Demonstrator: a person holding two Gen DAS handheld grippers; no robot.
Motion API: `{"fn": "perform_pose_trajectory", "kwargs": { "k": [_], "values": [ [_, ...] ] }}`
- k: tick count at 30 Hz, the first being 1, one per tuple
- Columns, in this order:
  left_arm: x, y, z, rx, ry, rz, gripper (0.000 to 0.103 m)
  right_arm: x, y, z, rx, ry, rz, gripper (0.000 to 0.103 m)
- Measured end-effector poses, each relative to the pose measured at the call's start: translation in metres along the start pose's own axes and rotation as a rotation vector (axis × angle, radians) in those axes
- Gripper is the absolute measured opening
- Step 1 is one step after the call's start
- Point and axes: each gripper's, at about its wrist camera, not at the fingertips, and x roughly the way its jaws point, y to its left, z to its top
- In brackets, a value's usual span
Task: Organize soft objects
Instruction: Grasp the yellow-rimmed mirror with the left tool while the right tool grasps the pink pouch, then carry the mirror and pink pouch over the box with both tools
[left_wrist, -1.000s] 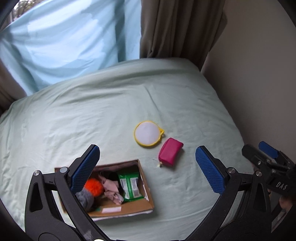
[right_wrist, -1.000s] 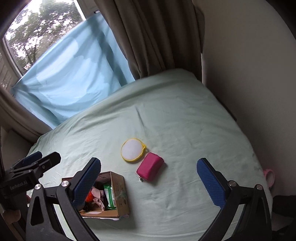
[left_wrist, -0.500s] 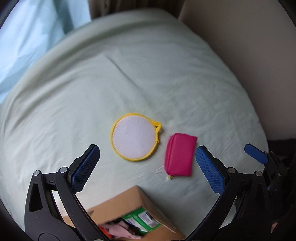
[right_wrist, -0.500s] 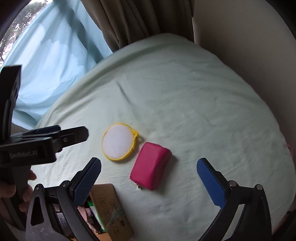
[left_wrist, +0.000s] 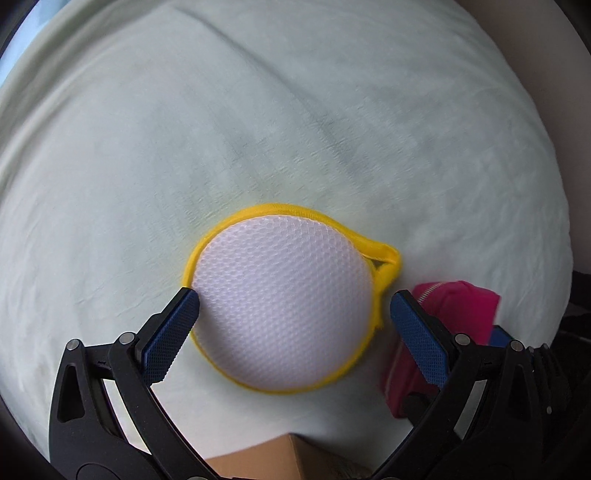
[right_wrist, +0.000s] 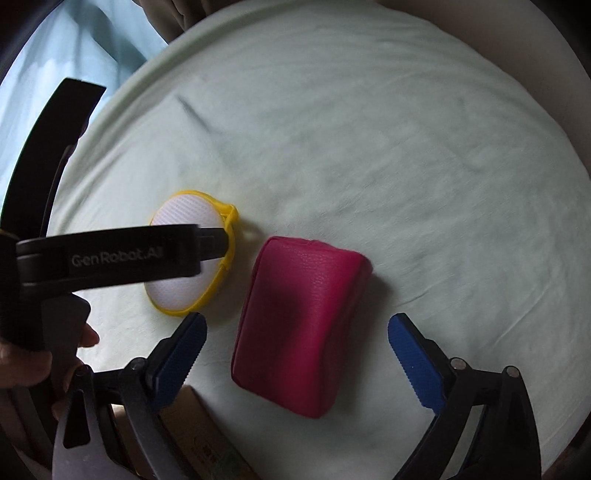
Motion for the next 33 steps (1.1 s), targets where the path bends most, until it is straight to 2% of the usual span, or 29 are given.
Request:
{"fn": "perform_pose_trajectory", "kwargs": {
  "k": [3,7,9,10,12,14,15,17,19,25,33],
  "values": [
    [0.009,-0.002,0.001,0.017,-0.004,0.039,0.103,0.015,0.006,-0.002,0.003,0.038,-0.02,0.08],
    [0.014,-0.004,-0.001,0.063,-0.009,0.092,0.099,0.023,0.007,-0.004,0.008,0.042,-0.058,0.075],
    [0.013,-0.003,-0.002,0.07,-0.014,0.097,0.095,0.023,0.005,-0.005,0.01,0.039,-0.073,0.067],
    [0.012,-0.001,-0.003,0.066,-0.019,0.094,0.091,0.023,0.003,-0.005,0.008,0.039,-0.07,0.067],
    [0.008,0.004,-0.004,0.049,-0.029,0.094,0.082,0.021,0.003,-0.005,-0.003,0.035,-0.069,0.064],
    [0.003,0.01,-0.006,0.034,-0.037,0.099,0.065,0.019,0.004,-0.006,-0.017,0.032,-0.07,0.061],
    [0.0,0.014,-0.007,0.028,-0.041,0.104,0.06,0.017,0.004,-0.007,-0.023,0.03,-0.07,0.06],
    [-0.006,0.021,-0.01,0.016,-0.048,0.115,0.031,0.014,0.003,-0.008,-0.026,0.027,-0.065,0.058],
    [-0.013,0.029,-0.012,0.004,-0.057,0.14,0.015,0.01,0.004,-0.007,-0.026,0.021,-0.06,0.055],
    [-0.028,0.043,-0.019,-0.011,-0.072,0.149,0.014,0.0,0.005,-0.005,-0.033,0.013,-0.045,0.047],
    [-0.063,0.02,-0.023,0.007,-0.116,0.136,0.014,-0.027,-0.012,-0.004,-0.015,-0.011,-0.032,0.044]
  ]
}}
